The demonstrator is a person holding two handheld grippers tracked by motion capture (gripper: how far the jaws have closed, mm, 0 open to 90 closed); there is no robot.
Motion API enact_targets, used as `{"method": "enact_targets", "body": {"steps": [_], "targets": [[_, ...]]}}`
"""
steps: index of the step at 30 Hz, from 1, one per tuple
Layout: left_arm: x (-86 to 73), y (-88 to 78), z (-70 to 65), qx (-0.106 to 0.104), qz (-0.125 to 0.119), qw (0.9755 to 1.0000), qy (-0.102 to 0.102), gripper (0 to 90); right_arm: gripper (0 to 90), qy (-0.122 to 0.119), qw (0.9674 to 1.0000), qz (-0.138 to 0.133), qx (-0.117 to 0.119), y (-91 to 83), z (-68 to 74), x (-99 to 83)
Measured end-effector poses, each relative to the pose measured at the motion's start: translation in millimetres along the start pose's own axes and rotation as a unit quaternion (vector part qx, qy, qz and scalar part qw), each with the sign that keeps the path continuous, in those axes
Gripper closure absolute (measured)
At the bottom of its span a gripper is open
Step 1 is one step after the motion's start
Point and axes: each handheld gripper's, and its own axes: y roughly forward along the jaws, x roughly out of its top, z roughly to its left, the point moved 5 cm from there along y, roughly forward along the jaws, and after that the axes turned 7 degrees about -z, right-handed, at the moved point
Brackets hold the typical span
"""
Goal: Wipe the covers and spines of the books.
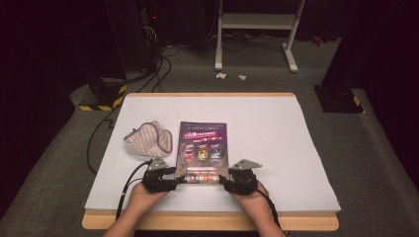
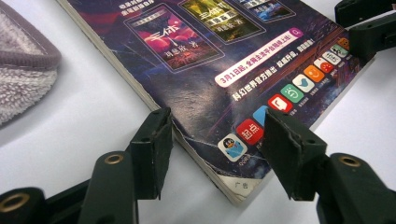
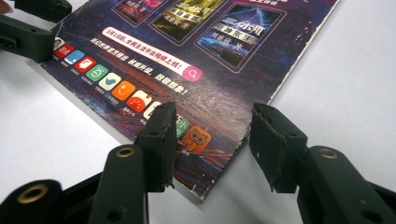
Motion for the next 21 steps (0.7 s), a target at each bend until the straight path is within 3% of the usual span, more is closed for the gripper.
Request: {"method": "enact_targets", "body": {"steps": [9, 16, 21], "targets": [[5.8, -8.9, 6.6, 0.026, -0.029, 0.9989, 0.027, 41.9, 48.4, 0.001, 0.9996, -0.027, -0.011, -5.9, -8.2, 5.3], [5.5, -18.7, 18.8, 0.046, -0.035, 0.9979, 0.031, 34.9, 43.9, -0.009, 0.9982, -0.042, -0.041, -11.2, -19.8, 10.5], [3.8, -34.4, 33.8, 0.062, -0.058, 0.9961, 0.026, 40.0, 40.8, -0.005, 0.9971, -0.051, -0.056, -14.5, -29.2, 13.3]]}}
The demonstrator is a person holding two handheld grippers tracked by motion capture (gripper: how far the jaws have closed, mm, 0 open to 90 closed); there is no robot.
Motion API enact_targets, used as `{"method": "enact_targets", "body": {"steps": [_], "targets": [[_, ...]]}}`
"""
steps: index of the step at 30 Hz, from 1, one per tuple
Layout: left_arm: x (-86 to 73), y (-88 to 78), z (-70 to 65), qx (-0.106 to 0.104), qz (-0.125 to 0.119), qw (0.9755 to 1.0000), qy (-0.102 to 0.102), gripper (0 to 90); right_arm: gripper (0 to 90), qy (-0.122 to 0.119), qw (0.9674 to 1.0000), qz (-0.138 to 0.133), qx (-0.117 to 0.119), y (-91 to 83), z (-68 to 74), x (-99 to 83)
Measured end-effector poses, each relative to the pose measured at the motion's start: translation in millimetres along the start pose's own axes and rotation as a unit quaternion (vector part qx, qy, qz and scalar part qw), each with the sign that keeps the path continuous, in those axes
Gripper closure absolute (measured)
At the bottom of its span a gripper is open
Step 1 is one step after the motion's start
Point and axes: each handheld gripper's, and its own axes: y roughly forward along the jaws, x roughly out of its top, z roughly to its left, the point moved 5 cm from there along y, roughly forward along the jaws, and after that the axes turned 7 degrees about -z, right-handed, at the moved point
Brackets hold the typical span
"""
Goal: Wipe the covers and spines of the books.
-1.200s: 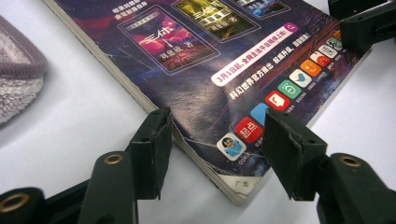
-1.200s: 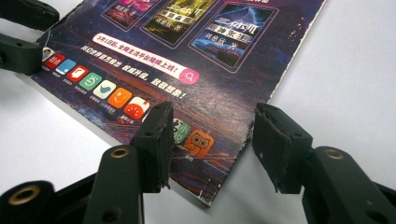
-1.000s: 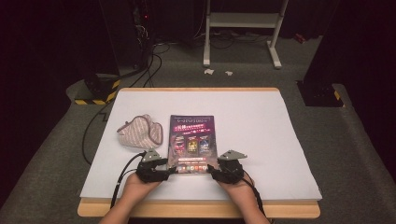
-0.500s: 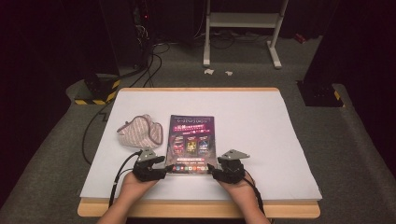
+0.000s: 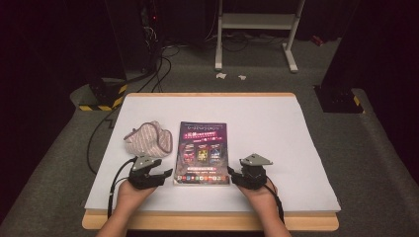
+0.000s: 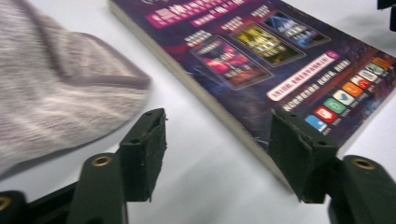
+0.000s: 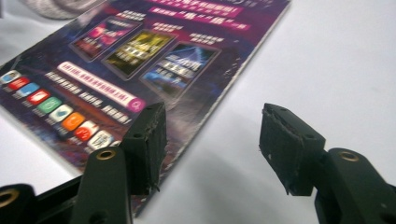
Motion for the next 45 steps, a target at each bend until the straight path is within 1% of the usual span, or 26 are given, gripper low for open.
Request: {"method": "enact_targets", "body": {"steps": [2, 3, 4, 5, 6, 8, 9, 10, 11, 12, 14, 16, 18, 20, 23, 24, 26, 28, 30, 34, 35, 38, 39, 42, 44, 45], "targets": [[0.4, -4.9, 6.6, 0.013, -0.006, 0.9999, 0.002, 40.2, 39.7, 0.003, 0.9999, -0.004, -0.011, 0.3, -4.1, 2.2], [2.7, -9.1, 13.1, 0.020, -0.014, 0.9997, -0.006, 40.1, 40.0, 0.002, 0.9999, -0.006, -0.010, 0.5, -4.2, 2.1], [4.7, -12.1, 17.3, 0.023, -0.022, 0.9994, -0.014, 39.4, 39.0, -0.004, 0.9999, -0.007, -0.009, 1.2, -3.9, 1.5], [4.7, -12.1, 17.3, 0.023, -0.022, 0.9994, -0.014, 38.6, 39.0, -0.004, 0.9999, -0.007, -0.009, 1.2, -3.9, 1.5], [6.2, -14.0, 20.7, 0.026, -0.028, 0.9991, -0.019, 38.6, 36.9, -0.008, 0.9999, -0.002, -0.007, 2.4, -3.0, 0.0], [7.9, -16.3, 26.1, 0.023, -0.028, 0.9990, -0.026, 38.5, 36.0, -0.013, 0.9999, 0.002, -0.003, 4.2, -2.8, -3.0], [8.3, -17.5, 29.0, 0.027, -0.032, 0.9988, -0.026, 37.2, 35.7, -0.015, 0.9999, 0.005, 0.003, 5.0, -2.4, -5.5], [8.3, -17.5, 29.0, 0.027, -0.032, 0.9988, -0.026, 36.3, 35.7, -0.015, 0.9999, 0.005, 0.003, 5.0, -2.4, -5.5], [8.3, -18.1, 31.1, 0.034, -0.033, 0.9986, -0.023, 36.3, 34.3, -0.017, 0.9998, 0.006, 0.003, 5.2, -2.8, -6.2], [8.7, -19.0, 33.4, 0.044, -0.036, 0.9982, -0.021, 32.8, 33.2, -0.009, 0.9999, 0.005, 0.005, 5.8, -5.7, -7.8], [9.5, -19.3, 34.4, 0.043, -0.038, 0.9981, -0.022, 32.8, 32.7, -0.006, 0.9999, 0.007, 0.009, 5.9, -6.4, -8.6], [10.6, -19.2, 35.5, 0.047, -0.035, 0.9981, -0.018, 32.9, 29.2, -0.001, 0.9999, 0.012, 0.011, 5.8, -8.7, -11.9], [11.4, -18.2, 37.2, 0.047, -0.033, 0.9982, -0.020, 32.8, 28.4, 0.004, 0.9999, 0.011, 0.012, 4.6, -9.3, -12.0], [11.8, -17.2, 39.1, 0.048, -0.031, 0.9981, -0.021, 32.7, 26.9, 0.001, 0.9999, 0.011, 0.010, 2.4, -10.7, -13.3], [12.8, -16.0, 41.6, 0.042, -0.028, 0.9983, -0.028, 32.6, 25.8, 0.003, 0.9999, 0.009, 0.004, -0.6, -12.9, -13.5], [13.3, -15.8, 41.9, 0.040, -0.027, 0.9984, -0.028, 32.6, 24.0, 0.000, 1.0000, 0.006, -0.002, -3.1, -14.7, -13.7], [14.5, -15.3, 43.0, 0.043, -0.023, 0.9985, -0.027, 32.6, 22.5, 0.005, 0.9999, 0.008, -0.007, -4.9, -16.8, -13.8], [15.0, -14.9, 44.4, 0.041, -0.023, 0.9983, -0.034, 32.5, 22.5, 0.005, 0.9999, 0.005, -0.010, -6.6, -18.2, -13.4], [15.4, -15.2, 45.7, 0.041, -0.022, 0.9982, -0.037, 32.5, 22.3, 0.005, 0.9999, 0.001, -0.013, -9.3, -19.2, -12.7], [17.4, -17.5, 48.2, 0.048, -0.017, 0.9982, -0.033, 32.5, 22.7, 0.010, 0.9998, -0.006, -0.014, -12.1, -21.4, -11.3], [19.3, -19.1, 49.6, 0.050, -0.019, 0.9980, -0.033, 32.5, 22.7, 0.011, 0.9997, -0.011, -0.020, -13.5, -22.5, -10.5], [20.8, -20.2, 51.8, 0.054, -0.021, 0.9978, -0.032, 32.4, 22.7, 0.005, 0.9997, -0.009, -0.022, -14.2, -23.9, -9.5], [21.7, -20.3, 54.2, 0.057, -0.020, 0.9976, -0.034, 32.3, 22.6, -0.004, 0.9997, -0.004, -0.025, -14.8, -25.9, -7.3], [22.6, -20.4, 56.4, 0.060, -0.022, 0.9972, -0.039, 32.0, 22.6, -0.001, 0.9997, -0.006, -0.024, -15.5, -27.4, -4.5], [23.8, -20.1, 62.5, 0.074, -0.024, 0.9962, -0.038, 31.6, 22.6, -0.005, 0.9997, -0.006, -0.025, -16.6, -28.4, -3.9], [24.4, -20.1, 65.5, 0.078, -0.027, 0.9957, -0.042, 31.3, 22.8, -0.003, 0.9996, -0.010, -0.025, -17.3, -29.0, -3.9]]}}
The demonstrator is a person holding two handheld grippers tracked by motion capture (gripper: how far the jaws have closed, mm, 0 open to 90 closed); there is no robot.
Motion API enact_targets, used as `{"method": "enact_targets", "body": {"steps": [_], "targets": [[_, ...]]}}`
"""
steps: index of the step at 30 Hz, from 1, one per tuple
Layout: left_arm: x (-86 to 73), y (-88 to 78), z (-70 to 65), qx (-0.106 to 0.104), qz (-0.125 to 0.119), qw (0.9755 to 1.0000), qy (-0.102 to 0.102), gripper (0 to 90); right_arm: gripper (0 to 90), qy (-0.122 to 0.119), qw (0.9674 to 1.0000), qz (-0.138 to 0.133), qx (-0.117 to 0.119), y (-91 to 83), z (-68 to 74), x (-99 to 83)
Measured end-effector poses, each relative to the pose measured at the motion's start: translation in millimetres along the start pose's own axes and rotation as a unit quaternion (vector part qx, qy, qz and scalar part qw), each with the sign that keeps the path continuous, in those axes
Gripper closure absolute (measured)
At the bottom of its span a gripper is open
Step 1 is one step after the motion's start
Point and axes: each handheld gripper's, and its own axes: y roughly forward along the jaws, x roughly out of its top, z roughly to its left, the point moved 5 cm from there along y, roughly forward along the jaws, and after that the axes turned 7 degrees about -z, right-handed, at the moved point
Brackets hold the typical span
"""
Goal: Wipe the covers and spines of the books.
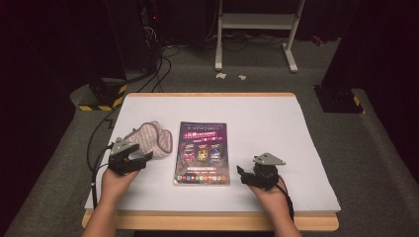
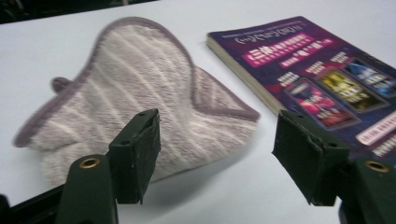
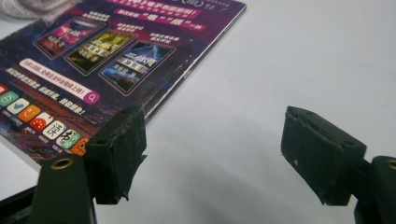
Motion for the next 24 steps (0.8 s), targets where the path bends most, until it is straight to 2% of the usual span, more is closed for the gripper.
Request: {"method": "enact_targets", "body": {"steps": [3, 4, 6, 8, 13, 14, 15, 16, 17, 18, 19, 22, 24], "targets": [[2.0, 1.9, 4.5, 0.009, 0.005, 0.9999, 0.003, 29.9, 23.9, 0.009, 0.9999, -0.011, 0.002, -2.8, -0.3, -3.3], [5.5, 4.0, 7.8, 0.018, 0.011, 0.9995, 0.022, 29.4, 23.9, 0.006, 0.9999, -0.007, 0.005, -3.5, 1.6, -5.1], [9.0, 7.0, 13.1, 0.024, 0.013, 0.9992, 0.028, 28.2, 24.3, -0.003, 1.0000, -0.002, 0.005, -5.2, 2.5, -5.9], [10.4, 14.6, 21.1, 0.024, 0.024, 0.9992, 0.023, 25.0, 25.2, 0.003, 0.9999, -0.007, 0.011, -7.2, 2.3, -5.7], [12.1, 28.4, 32.4, 0.027, 0.035, 0.9988, 0.022, 21.5, 25.3, -0.001, 0.9999, -0.003, 0.015, -6.2, 4.5, -6.4], [11.1, 37.5, 38.0, 0.024, 0.043, 0.9987, 0.014, 20.2, 25.5, 0.000, 0.9999, -0.002, 0.017, -5.8, 5.3, -7.0], [11.1, 37.5, 38.0, 0.024, 0.043, 0.9987, 0.014, 20.0, 25.5, 0.000, 0.9999, -0.002, 0.017, -5.8, 5.3, -7.0], [7.8, 44.7, 43.4, 0.022, 0.061, 0.9979, 0.004, 19.3, 25.9, 0.003, 0.9998, -0.003, 0.019, -5.6, 5.8, -7.5], [7.8, 44.7, 43.4, 0.022, 0.061, 0.9979, 0.004, 17.9, 25.9, 0.003, 0.9998, -0.003, 0.019, -5.6, 5.8, -7.5], [2.5, 52.2, 47.9, 0.016, 0.091, 0.9958, -0.002, 16.8, 26.0, 0.004, 0.9998, 0.000, 0.021, -5.3, 6.5, -8.2], [2.5, 52.2, 47.9, 0.016, 0.091, 0.9958, -0.002, 16.0, 26.0, 0.004, 0.9998, 0.000, 0.021, -5.3, 6.5, -8.2], [-3.6, 60.8, 48.1, 0.008, 0.116, 0.9932, -0.003, 14.1, 26.4, 0.006, 0.9998, 0.003, 0.021, -4.5, 7.2, -9.2], [-7.9, 66.4, 47.6, -0.002, 0.129, 0.9916, -0.013, 13.1, 26.6, 0.007, 0.9997, 0.004, 0.021, -3.8, 7.7, -9.6]]}}
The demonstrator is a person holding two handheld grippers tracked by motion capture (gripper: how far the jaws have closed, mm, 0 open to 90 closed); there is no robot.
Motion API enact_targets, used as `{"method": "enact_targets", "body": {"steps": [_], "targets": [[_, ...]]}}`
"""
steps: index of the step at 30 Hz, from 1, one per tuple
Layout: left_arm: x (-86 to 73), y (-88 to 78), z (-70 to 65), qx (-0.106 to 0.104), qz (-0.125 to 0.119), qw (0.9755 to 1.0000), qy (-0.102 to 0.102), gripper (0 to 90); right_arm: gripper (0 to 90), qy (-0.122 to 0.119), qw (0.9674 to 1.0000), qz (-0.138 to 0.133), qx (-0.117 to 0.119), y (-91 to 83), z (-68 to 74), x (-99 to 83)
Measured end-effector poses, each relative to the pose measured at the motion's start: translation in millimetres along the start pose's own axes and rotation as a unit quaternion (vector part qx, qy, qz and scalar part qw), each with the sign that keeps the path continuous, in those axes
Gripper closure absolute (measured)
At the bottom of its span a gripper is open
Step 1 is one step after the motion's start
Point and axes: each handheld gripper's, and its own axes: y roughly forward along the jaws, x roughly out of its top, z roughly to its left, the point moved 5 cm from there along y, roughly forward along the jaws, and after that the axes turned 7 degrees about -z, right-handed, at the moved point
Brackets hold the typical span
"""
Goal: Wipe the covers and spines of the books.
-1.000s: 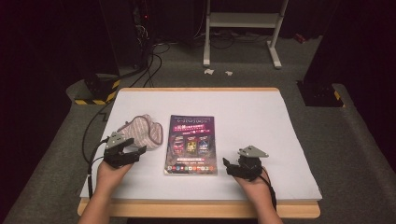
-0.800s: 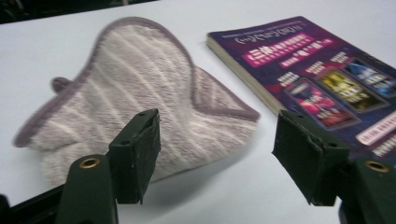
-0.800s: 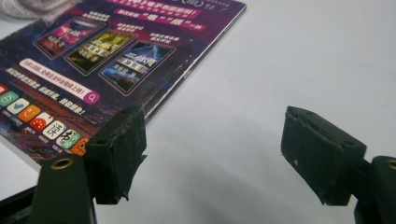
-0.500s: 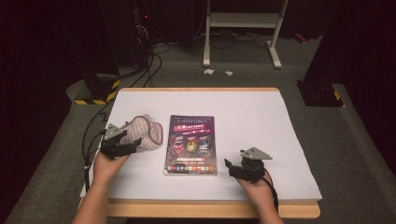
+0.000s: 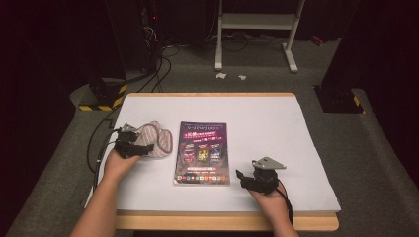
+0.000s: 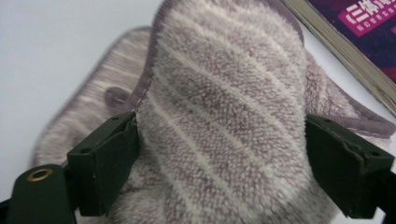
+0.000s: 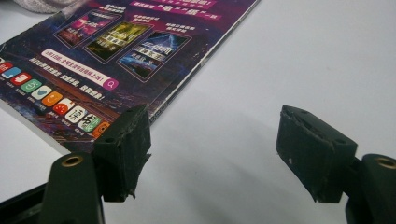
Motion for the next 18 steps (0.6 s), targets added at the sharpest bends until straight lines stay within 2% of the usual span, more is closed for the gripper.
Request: {"method": "enact_targets", "body": {"steps": [3, 5, 7, 11, 12, 13, 18], "targets": [[-2.1, 5.5, -1.1, 0.007, 0.007, 0.9999, 0.007, 13.0, 26.6, 0.000, 1.0000, 0.003, 0.000, 0.4, 0.8, -0.6], [-2.2, 5.8, -2.7, 0.015, 0.010, 0.9996, 0.020, 16.7, 26.7, -0.001, 1.0000, 0.002, -0.001, 0.9, 1.2, -1.0], [-2.4, 5.3, -2.8, 0.015, 0.009, 0.9997, 0.020, 18.2, 26.8, -0.001, 1.0000, 0.002, -0.001, 0.9, 1.1, -1.0], [-2.7, 3.0, -5.5, 0.012, 0.004, 0.9995, 0.031, 31.8, 27.0, 0.002, 1.0000, 0.003, -0.001, 1.2, 1.2, -1.9], [-2.5, 2.6, -7.9, 0.010, 0.003, 0.9994, 0.033, 31.8, 27.0, 0.002, 1.0000, 0.003, -0.001, 1.2, 1.2, -1.9], [-2.3, 2.2, -9.6, 0.011, 0.004, 0.9992, 0.038, 39.5, 26.9, 0.003, 1.0000, 0.003, -0.001, 1.0, 1.1, -2.1], [-1.9, 1.8, -10.0, 0.011, 0.002, 0.9995, 0.029, 49.4, 27.2, 0.008, 1.0000, 0.002, 0.000, 0.7, 0.7, -2.0]]}}
